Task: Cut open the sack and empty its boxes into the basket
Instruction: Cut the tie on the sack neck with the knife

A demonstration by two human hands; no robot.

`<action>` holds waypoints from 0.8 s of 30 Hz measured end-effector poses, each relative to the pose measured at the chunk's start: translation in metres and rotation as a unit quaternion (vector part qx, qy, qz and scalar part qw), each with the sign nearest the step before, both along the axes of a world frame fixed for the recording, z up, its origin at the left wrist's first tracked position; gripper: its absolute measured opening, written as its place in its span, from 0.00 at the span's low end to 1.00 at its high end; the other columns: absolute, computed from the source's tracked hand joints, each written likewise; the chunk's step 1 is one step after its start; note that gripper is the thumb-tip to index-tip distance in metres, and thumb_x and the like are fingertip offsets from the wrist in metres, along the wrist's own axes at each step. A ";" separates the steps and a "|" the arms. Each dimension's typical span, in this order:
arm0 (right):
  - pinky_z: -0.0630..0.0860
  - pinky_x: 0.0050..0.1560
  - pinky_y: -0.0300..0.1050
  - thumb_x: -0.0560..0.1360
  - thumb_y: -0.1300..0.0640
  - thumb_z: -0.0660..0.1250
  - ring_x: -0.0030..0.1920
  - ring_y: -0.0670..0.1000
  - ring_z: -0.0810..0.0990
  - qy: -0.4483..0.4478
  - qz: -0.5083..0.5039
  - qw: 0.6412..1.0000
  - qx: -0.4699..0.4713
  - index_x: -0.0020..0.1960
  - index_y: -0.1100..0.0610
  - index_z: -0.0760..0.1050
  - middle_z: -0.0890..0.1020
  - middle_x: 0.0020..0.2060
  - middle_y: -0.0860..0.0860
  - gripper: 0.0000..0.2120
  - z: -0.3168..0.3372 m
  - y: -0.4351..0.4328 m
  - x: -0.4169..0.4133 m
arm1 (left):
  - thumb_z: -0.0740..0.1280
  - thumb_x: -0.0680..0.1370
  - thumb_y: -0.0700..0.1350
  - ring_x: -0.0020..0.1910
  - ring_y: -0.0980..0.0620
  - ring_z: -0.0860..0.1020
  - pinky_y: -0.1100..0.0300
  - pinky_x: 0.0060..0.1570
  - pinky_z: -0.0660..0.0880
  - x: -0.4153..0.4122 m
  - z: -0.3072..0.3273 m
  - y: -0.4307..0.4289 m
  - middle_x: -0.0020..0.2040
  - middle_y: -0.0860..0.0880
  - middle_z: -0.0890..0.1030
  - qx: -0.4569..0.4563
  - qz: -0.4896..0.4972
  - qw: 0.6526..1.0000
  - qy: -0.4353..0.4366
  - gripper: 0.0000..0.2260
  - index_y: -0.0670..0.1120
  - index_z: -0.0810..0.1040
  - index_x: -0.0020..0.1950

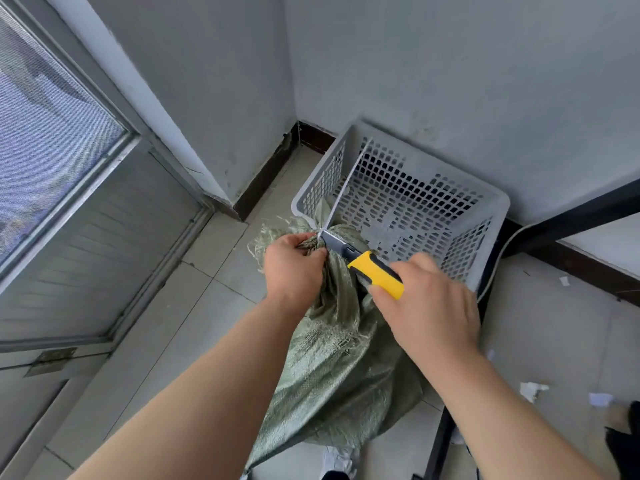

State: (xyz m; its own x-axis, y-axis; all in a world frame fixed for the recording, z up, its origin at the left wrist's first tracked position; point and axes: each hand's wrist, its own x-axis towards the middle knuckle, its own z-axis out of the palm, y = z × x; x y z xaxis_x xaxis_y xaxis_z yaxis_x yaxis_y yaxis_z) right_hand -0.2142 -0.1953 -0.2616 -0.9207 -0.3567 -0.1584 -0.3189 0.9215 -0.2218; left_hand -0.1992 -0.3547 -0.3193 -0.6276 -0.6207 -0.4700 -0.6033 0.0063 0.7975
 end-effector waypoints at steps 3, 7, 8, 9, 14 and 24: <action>0.62 0.34 0.44 0.76 0.41 0.63 0.33 0.53 0.73 0.030 0.036 0.998 0.030 0.55 0.52 0.77 0.76 0.51 0.48 0.17 -0.002 -0.007 -0.002 | 0.68 0.76 0.39 0.27 0.50 0.74 0.58 0.30 0.75 0.000 0.000 -0.003 0.35 0.49 0.79 -0.045 -0.013 0.999 -0.029 0.11 0.44 0.79 0.58; 0.59 0.28 0.40 0.64 0.45 0.78 0.21 0.53 0.69 0.056 0.087 0.993 0.049 0.43 0.55 0.81 0.79 0.38 0.50 0.16 -0.006 -0.003 0.000 | 0.69 0.76 0.40 0.28 0.49 0.76 0.57 0.30 0.77 0.003 0.001 -0.012 0.35 0.48 0.79 -0.031 -0.049 0.995 -0.077 0.10 0.45 0.78 0.56; 0.59 0.28 0.40 0.63 0.45 0.78 0.22 0.54 0.73 0.058 0.081 0.994 0.041 0.43 0.55 0.81 0.79 0.38 0.50 0.16 -0.006 -0.001 0.002 | 0.70 0.76 0.40 0.29 0.48 0.77 0.55 0.31 0.78 0.004 0.001 -0.013 0.36 0.47 0.80 -0.008 -0.045 0.996 -0.079 0.09 0.46 0.78 0.55; 0.61 0.30 0.41 0.65 0.44 0.77 0.25 0.55 0.76 0.052 0.058 0.997 0.019 0.45 0.54 0.81 0.79 0.39 0.49 0.16 -0.007 0.002 0.003 | 0.70 0.75 0.40 0.32 0.47 0.78 0.53 0.33 0.79 0.004 0.002 -0.015 0.38 0.46 0.82 0.026 -0.031 0.996 -0.074 0.09 0.45 0.79 0.55; 0.73 0.41 0.47 0.69 0.40 0.70 0.42 0.51 0.79 -0.070 -0.075 0.983 -0.152 0.45 0.49 0.80 0.77 0.41 0.44 0.14 -0.015 0.007 0.000 | 0.66 0.78 0.37 0.39 0.44 0.81 0.42 0.49 0.80 0.006 0.001 -0.014 0.42 0.41 0.83 0.267 0.040 0.963 0.011 0.12 0.40 0.76 0.62; 0.69 0.38 0.47 0.73 0.42 0.68 0.43 0.57 0.81 -0.009 0.028 0.998 -0.052 0.56 0.52 0.79 0.84 0.42 0.51 0.18 -0.009 0.001 -0.001 | 0.69 0.76 0.40 0.37 0.53 0.77 0.59 0.38 0.78 0.008 0.001 -0.017 0.47 0.48 0.79 -0.050 -0.078 0.996 -0.009 0.09 0.47 0.75 0.55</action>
